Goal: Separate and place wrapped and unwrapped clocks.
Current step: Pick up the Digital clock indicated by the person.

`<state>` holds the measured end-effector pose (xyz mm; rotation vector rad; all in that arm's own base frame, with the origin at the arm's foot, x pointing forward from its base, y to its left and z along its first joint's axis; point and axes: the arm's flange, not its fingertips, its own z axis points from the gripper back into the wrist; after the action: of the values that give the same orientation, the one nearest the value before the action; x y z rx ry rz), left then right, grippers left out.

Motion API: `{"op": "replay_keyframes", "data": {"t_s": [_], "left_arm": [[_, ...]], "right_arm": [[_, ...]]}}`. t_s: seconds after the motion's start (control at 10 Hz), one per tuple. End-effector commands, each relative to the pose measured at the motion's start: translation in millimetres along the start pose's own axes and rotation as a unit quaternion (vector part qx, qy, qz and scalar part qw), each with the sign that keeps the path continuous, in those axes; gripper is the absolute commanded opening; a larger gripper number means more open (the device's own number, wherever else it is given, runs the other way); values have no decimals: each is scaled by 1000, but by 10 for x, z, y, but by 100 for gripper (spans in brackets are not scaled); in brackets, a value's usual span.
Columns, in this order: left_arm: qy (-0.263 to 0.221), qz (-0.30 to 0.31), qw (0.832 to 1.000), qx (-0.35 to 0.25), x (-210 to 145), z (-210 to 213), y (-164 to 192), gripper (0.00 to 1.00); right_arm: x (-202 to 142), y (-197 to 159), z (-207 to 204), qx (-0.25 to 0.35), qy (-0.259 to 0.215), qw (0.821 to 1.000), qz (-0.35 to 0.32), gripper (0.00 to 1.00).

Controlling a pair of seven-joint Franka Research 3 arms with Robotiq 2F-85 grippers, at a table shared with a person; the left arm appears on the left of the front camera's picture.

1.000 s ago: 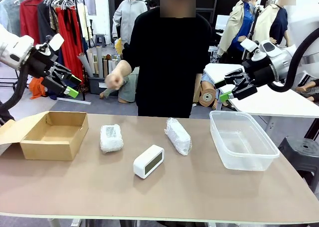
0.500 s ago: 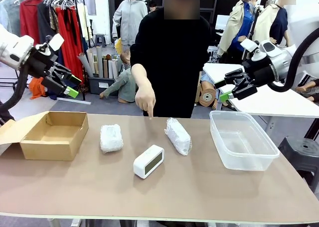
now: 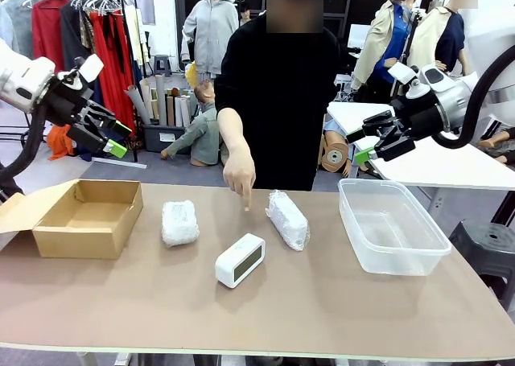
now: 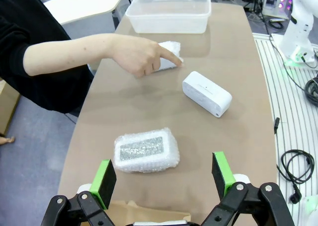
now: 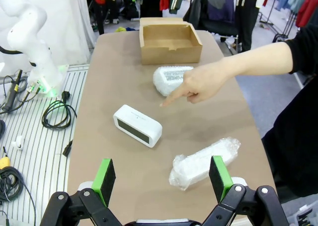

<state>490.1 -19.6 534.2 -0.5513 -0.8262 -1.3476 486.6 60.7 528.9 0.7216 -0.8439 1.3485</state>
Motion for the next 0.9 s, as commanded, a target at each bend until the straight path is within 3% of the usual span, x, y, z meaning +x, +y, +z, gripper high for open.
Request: {"op": "replay_keyframes", "data": {"t_s": [0.0,0.8], "left_arm": [[-5,2,1000,0,5,-1,-3,100],[-5,2,1000,0,5,-1,-3,100]], "right_arm": [[-1,5,-3,1,0,1000,0,100],[-1,5,-3,1,0,1000,0,100]]}}
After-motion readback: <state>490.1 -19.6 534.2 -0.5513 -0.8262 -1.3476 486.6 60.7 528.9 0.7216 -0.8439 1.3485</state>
